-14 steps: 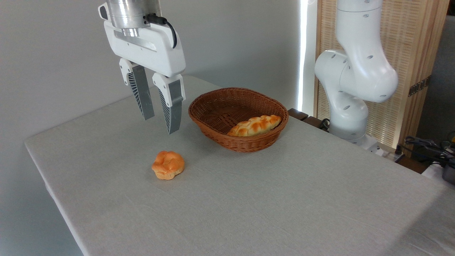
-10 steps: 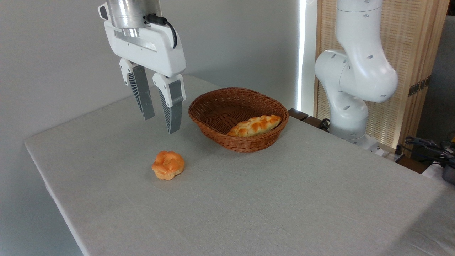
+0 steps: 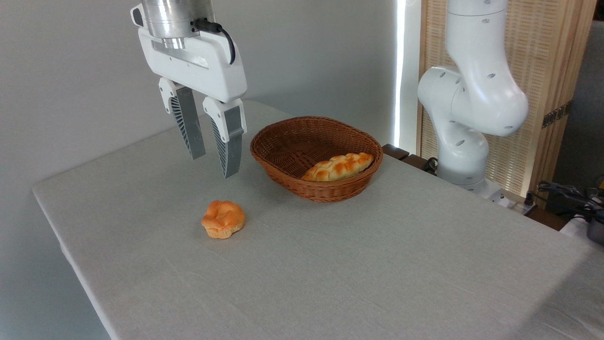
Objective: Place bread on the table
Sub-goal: 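Move the open gripper over the wicker basket and lower toward the croissant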
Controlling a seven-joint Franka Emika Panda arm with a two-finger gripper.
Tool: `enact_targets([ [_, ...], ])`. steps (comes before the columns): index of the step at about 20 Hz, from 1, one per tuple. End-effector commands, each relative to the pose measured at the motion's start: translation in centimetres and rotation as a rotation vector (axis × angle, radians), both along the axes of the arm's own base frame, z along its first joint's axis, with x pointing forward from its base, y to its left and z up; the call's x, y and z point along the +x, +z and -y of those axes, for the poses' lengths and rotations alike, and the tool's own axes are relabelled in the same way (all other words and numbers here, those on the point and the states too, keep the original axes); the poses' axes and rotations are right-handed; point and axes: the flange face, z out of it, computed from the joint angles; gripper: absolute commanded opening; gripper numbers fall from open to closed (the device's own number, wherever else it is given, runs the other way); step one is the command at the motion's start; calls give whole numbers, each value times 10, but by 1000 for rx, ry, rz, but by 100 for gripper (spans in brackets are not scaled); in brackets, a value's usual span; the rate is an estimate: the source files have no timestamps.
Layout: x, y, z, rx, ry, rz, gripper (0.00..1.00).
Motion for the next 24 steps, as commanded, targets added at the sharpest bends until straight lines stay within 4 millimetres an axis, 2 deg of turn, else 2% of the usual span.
enact_targets([
  [1, -10, 0, -3, 9, 5, -15, 100],
  [6, -25, -5, -2, -3, -27, -31, 100],
  [11, -44, 3, -6, -2, -94, -20, 100],
  [14, -67, -1, -10, 1, -142, -35, 100],
  [17, -102, -6, -13, 2, -157, -46, 100],
  [20, -125, -6, -17, 2, -180, -43, 100],
  [24, -158, -19, -1, -3, -258, -62, 100],
])
